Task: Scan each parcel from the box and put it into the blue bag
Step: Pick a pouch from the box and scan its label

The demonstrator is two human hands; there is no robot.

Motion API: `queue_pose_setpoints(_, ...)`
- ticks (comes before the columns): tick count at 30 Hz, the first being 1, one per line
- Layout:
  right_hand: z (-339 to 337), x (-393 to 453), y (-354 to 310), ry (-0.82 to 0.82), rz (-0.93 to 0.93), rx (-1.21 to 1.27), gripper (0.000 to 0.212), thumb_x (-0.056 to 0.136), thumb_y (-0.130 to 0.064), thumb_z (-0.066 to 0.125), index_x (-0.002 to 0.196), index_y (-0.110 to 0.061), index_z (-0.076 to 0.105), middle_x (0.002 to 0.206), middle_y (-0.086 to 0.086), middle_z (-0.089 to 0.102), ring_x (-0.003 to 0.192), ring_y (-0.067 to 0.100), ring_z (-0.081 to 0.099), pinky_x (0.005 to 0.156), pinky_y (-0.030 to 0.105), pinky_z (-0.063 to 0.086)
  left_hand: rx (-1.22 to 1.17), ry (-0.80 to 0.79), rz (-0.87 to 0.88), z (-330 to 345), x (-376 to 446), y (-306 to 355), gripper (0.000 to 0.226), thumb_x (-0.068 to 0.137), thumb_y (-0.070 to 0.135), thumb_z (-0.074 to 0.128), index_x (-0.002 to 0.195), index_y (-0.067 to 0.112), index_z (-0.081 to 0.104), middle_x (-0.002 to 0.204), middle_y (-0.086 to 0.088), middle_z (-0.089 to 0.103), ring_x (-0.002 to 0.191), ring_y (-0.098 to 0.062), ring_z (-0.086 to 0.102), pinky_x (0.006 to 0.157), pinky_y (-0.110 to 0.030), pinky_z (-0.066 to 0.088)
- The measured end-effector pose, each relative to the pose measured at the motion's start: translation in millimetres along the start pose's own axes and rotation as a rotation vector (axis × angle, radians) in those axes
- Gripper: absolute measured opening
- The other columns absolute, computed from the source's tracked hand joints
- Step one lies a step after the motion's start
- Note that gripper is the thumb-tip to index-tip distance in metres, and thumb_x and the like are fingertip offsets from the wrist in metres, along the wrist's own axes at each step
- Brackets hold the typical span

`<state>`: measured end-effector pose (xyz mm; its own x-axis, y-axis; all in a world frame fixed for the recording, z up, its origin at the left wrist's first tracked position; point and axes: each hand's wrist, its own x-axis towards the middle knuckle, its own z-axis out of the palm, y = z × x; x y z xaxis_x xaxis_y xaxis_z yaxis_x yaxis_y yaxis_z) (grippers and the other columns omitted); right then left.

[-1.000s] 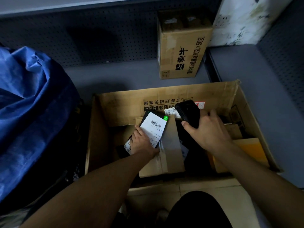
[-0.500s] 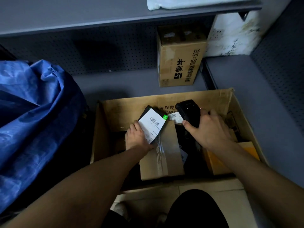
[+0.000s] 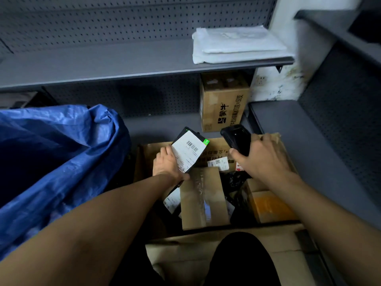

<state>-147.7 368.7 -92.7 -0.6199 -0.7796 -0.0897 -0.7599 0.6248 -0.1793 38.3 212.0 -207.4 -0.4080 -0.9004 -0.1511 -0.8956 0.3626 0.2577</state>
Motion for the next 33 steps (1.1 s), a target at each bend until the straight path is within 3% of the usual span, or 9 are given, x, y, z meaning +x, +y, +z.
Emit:
queue_pose_setpoints(2,-12,-8,-2,0.002,-0.007,0.023,0.074,0.090,-0.067,0.049,0.132,-0.006,0.049,0.129,0.021,0.047,0.121,0.038,0.047,0.094,0.043,0.042,-0.012,0.021,0.017,-15,-4,2,0.127,0.053,0.052,0.090,0.148,0.007,0.018,0.135,-0.009,0.038,0.125,-0.028,0.041,0.106,-0.038,0.036)
queue_pose_setpoints(4,-26,-18,-4,-0.034,0.024,0.113,0.070,0.089,-0.067,0.050,0.127,-0.008,0.053,0.122,0.017,0.050,0.116,0.036,0.049,0.084,0.041,0.043,-0.016,0.050,0.037,-31,-8,5,0.128,0.054,0.051,0.089,0.149,0.007,0.015,0.135,-0.009,0.037,0.126,-0.028,0.041,0.108,-0.038,0.036)
queue_pose_setpoints(6,-42,-27,-8,-0.060,0.060,0.261,0.062,0.089,-0.067,0.052,0.113,-0.010,0.063,0.098,0.008,0.057,0.095,0.028,0.053,0.065,0.032,0.038,-0.011,0.090,0.057,-46,-12,9,0.127,0.055,0.052,0.087,0.149,0.008,0.015,0.135,-0.009,0.038,0.126,-0.028,0.041,0.108,-0.039,0.035)
queue_pose_setpoints(8,-61,-38,-16,-0.127,0.100,0.421,0.055,0.092,-0.063,0.052,0.097,-0.011,0.067,0.073,-0.001,0.052,0.069,0.014,0.044,0.053,0.025,0.031,-0.002,0.133,0.078,-60,-15,12,0.125,0.054,0.052,0.087,0.148,0.009,0.016,0.134,-0.009,0.039,0.124,-0.027,0.041,0.107,-0.039,0.036)
queue_pose_setpoints(10,-75,-46,-22,-0.231,0.170,0.597,0.059,0.092,-0.063,0.053,0.091,-0.006,0.066,0.068,0.003,0.052,0.061,0.012,0.039,0.049,0.023,0.040,0.017,0.170,0.093,-73,-18,15,0.125,0.054,0.051,0.086,0.148,0.009,0.016,0.133,-0.009,0.039,0.124,-0.027,0.041,0.107,-0.039,0.037)
queue_pose_setpoints(12,-84,-55,-27,-0.382,0.279,0.848,0.065,0.086,-0.065,0.062,0.097,-0.001,0.065,0.077,0.018,0.064,0.064,0.022,0.060,0.059,0.028,0.061,0.041,0.197,0.103,-83,-23,18,0.125,0.054,0.052,0.087,0.148,0.009,0.016,0.133,-0.009,0.038,0.124,-0.027,0.041,0.107,-0.038,0.036)
queue_pose_setpoints(14,-90,-61,-31,-0.517,0.311,0.999,0.064,0.083,-0.063,0.067,0.107,-0.004,0.065,0.085,0.019,0.069,0.070,0.027,0.067,0.074,0.045,0.062,0.066,0.225,0.109,-92,-27,20,0.125,0.054,0.053,0.087,0.147,0.009,0.016,0.134,-0.009,0.038,0.124,-0.027,0.041,0.108,-0.039,0.036)
queue_pose_setpoints(20,-104,-74,-36,-0.739,0.314,0.959,0.058,0.085,-0.061,0.060,0.100,-0.005,0.064,0.079,0.015,0.065,0.071,0.027,0.064,0.075,0.040,0.058,0.104,0.298,0.091,-110,-40,20,0.127,0.051,0.055,0.089,0.146,0.010,0.019,0.131,-0.008,0.040,0.122,-0.027,0.043,0.106,-0.039,0.037)
queue_pose_setpoints(33,-113,-88,-33,-0.702,0.339,0.904,0.064,0.081,-0.061,0.062,0.104,-0.002,0.066,0.081,0.017,0.069,0.071,0.029,0.068,0.067,0.038,0.060,0.087,0.331,0.079,-129,-55,15,0.125,0.053,0.052,0.089,0.146,0.009,0.019,0.131,-0.008,0.040,0.122,-0.027,0.043,0.106,-0.039,0.035)
